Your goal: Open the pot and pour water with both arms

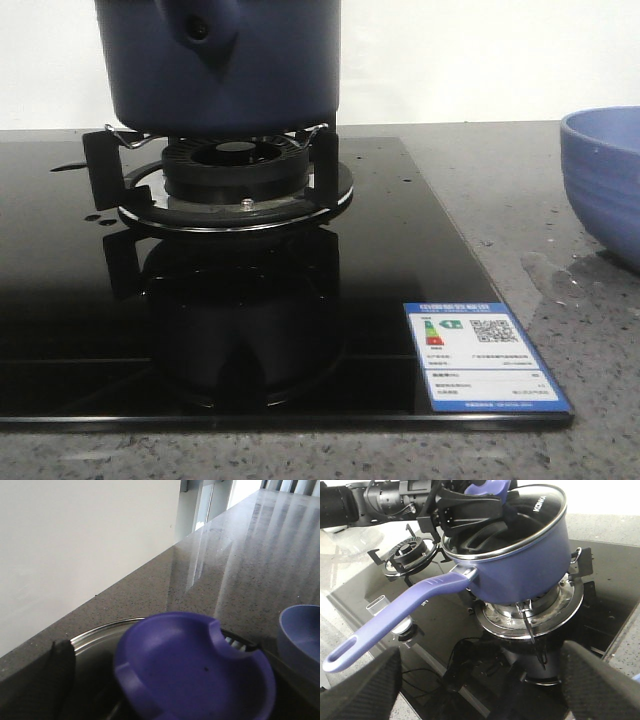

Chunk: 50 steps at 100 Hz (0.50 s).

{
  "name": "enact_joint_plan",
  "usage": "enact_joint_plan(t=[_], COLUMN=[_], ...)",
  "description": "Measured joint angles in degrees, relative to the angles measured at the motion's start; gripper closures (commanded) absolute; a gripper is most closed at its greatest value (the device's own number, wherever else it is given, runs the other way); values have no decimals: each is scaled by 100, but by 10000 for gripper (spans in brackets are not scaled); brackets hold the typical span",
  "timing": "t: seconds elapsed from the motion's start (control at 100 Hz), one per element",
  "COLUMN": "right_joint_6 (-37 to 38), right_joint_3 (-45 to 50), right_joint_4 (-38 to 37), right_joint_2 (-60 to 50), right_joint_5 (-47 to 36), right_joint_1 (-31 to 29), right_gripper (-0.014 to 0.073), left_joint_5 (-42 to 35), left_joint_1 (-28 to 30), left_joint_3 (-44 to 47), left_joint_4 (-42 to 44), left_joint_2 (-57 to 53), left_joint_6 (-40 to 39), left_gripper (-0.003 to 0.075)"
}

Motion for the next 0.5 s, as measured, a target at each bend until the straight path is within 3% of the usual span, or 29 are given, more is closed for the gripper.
enact_joint_plan(t=[0.22, 0.5], right_joint_6=[0, 0], right_joint_3=[0, 0], right_joint_4=[0, 0], right_joint_2=[0, 0], right_joint_5=[0, -19], right_joint_1=[0, 0], right_gripper=[17, 17], left_joint_5=[300, 266], left_joint_1=[11, 57], left_joint_3=[0, -6], left_joint_4=[-93, -138], left_joint_2=[0, -66], left_joint_6=[0, 0], left_gripper=[448, 457])
